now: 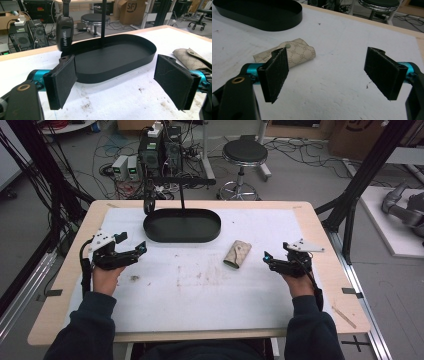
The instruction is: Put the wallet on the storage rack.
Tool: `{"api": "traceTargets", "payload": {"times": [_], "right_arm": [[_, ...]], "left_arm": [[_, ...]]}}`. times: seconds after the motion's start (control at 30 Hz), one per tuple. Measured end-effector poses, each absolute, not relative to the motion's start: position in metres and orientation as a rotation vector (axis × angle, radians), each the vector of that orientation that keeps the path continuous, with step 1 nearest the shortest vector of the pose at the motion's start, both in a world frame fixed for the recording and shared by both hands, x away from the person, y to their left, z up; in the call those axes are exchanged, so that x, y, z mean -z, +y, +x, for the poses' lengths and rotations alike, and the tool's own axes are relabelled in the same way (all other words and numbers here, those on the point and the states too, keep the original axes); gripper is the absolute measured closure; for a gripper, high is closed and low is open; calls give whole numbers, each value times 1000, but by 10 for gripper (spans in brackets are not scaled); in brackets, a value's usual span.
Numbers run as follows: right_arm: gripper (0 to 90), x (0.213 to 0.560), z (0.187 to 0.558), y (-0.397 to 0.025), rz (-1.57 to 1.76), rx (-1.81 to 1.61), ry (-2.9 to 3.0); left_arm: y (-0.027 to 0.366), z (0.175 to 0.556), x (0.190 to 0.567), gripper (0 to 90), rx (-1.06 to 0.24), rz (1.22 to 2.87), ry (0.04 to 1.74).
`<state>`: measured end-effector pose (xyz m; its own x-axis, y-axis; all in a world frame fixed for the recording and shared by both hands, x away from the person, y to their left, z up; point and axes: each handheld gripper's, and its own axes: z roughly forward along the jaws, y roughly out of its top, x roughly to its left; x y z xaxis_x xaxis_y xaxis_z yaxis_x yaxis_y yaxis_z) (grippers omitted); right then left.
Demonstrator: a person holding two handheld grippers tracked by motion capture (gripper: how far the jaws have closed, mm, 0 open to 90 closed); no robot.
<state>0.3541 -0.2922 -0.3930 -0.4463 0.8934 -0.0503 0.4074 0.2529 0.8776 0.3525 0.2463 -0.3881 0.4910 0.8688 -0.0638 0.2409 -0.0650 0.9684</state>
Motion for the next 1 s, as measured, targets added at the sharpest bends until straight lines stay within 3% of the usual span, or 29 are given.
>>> {"api": "traceTargets", "payload": {"times": [0.27, 0.7, 1.0], "right_arm": [[204, 400, 371, -252, 1181, -1088, 2049], [334, 423, 398, -180, 1136, -925, 2192], [382, 423, 393, -204, 1163, -788, 2218]], "left_arm": [[257, 344, 389, 180, -724, 1589, 994], [258, 347, 394, 180, -708, 1596, 1020], [260, 347, 394, 181, -711, 1591, 1030]]}}
